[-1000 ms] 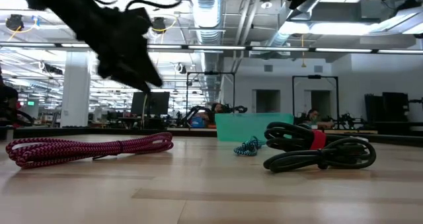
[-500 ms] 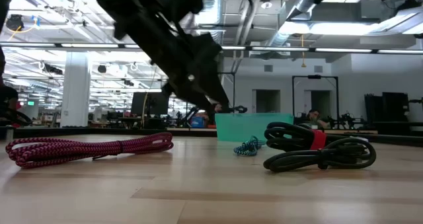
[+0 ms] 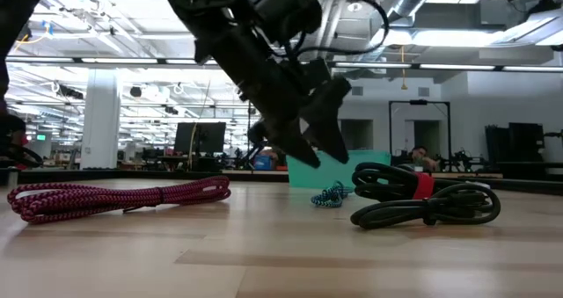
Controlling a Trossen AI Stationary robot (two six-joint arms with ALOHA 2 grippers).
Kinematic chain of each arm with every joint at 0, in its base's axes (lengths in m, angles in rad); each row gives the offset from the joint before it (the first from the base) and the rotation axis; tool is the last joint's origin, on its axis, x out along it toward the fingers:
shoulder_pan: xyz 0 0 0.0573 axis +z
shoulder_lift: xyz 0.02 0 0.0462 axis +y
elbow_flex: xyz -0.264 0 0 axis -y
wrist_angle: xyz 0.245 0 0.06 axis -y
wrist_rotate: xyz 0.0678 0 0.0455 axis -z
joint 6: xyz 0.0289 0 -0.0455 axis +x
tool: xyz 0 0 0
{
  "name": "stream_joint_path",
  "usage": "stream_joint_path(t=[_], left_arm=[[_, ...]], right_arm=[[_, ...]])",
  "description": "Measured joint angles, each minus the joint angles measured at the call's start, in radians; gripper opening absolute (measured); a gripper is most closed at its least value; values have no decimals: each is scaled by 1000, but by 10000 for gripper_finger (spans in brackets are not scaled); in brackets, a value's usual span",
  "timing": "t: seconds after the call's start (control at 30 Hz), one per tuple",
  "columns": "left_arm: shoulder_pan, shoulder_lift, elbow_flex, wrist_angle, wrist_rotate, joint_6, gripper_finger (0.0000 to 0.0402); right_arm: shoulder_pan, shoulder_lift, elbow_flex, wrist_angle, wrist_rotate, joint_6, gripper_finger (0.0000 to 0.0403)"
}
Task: Pick and place USB-C Cables
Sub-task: Put the blue charger cable into the light blue bin
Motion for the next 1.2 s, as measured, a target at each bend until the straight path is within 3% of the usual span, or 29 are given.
stream_joint_path(t=[0.27, 0.43, 0.53, 0.73, 0.8, 1.03, 1.2], left_arm=[[-22, 65, 9, -10, 47, -3, 274], [-18, 64, 30, -103, -14, 20, 250], [-11, 61, 31, -137, -32, 35, 199], [-8, 62, 30, -159, -31, 142, 46], [0, 62, 29, -162, -4, 165, 13], [23, 63, 28, -169, 67, 164, 1], [21, 38, 24, -177, 68, 166, 0]], right_arm=[[50, 10, 0, 17, 86, 9, 221], [54, 9, 0, 23, 94, 35, 221], [54, 9, 0, 47, 115, 36, 221], [53, 14, 1, 127, 152, 29, 221], [55, 8, 21, 177, 135, -7, 221], [157, 3, 159, 366, 119, -221, 221], [293, 6, 164, 458, 120, -339, 221]])
